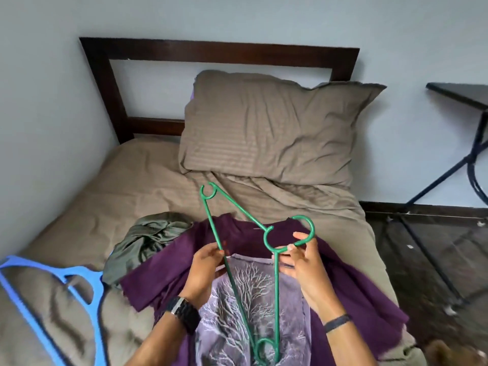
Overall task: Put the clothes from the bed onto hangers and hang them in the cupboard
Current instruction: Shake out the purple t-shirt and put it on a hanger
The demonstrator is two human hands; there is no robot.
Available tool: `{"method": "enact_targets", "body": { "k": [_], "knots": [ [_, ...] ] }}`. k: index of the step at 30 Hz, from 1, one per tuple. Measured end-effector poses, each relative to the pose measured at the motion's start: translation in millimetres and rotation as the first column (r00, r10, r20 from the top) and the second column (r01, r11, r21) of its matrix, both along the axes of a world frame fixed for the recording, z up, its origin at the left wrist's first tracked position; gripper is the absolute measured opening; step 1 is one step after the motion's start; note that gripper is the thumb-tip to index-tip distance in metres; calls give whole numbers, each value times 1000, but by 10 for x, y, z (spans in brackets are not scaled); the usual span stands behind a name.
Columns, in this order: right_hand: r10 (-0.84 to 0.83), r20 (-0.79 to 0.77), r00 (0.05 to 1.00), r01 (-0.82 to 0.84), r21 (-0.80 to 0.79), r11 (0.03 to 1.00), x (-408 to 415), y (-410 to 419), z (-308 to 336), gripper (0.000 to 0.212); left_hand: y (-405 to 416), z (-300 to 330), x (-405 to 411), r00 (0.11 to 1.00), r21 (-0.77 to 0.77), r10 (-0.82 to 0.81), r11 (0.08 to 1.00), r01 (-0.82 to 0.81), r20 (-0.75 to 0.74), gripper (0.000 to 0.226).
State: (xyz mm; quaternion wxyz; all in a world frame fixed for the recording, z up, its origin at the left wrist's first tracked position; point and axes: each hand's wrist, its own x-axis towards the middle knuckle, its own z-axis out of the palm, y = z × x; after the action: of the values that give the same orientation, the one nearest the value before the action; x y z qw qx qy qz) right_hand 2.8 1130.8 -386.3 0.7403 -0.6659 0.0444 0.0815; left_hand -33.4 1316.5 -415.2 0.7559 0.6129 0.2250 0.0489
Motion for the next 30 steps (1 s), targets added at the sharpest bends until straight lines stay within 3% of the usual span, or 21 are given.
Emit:
{"method": "enact_targets", "body": {
  "k": [3, 6, 7, 9, 12, 14, 17, 20, 25, 30],
  "knots": [
    [-101, -6, 995, 101, 31, 994, 159, -133, 15, 19, -134, -3, 187, 995, -13, -94, 995, 94, -28, 17],
    [-163, -17, 986, 162, -74, 984, 315, -167, -28, 3, -287, -39, 388, 982, 1, -189, 982, 189, -33, 18],
    [-199, 21, 980, 200, -136, 970, 379, -168, -47, 10, -332, -62, 465, 972, 48, -231, 971, 233, -36, 19],
    [-248, 142, 958, 277, -248, 928, 484, -174, -37, 17, -355, -114, 645, 962, 248, -267, 929, 275, -65, 22],
    [-221, 287, 932, 329, -419, 846, 581, -240, 39, 21, -194, -147, 954, 994, 652, 57, 758, 18, -93, 11],
    [-145, 342, 928, 326, -559, 762, 606, -295, 107, 25, -56, -180, 1099, 985, 751, 122, 660, 14, -125, 20],
    [-33, 340, 940, 291, -745, 601, 657, -325, 189, 29, 14, -252, 1240, 954, 792, 103, 586, 170, -281, 37],
    [50, 376, 925, 303, -812, 498, 703, -318, 234, 31, 23, -259, 1321, 936, 795, 127, 572, 200, -327, 43],
    [107, 407, 907, 319, -831, 455, 749, -328, 200, 32, 120, -327, 1312, 950, 760, 178, 645, 85, -257, 29],
    [164, 411, 897, 293, -829, 476, 740, -255, 151, 30, 183, -334, 1242, 972, 782, 112, 615, 96, -207, 10]
  ]
}}
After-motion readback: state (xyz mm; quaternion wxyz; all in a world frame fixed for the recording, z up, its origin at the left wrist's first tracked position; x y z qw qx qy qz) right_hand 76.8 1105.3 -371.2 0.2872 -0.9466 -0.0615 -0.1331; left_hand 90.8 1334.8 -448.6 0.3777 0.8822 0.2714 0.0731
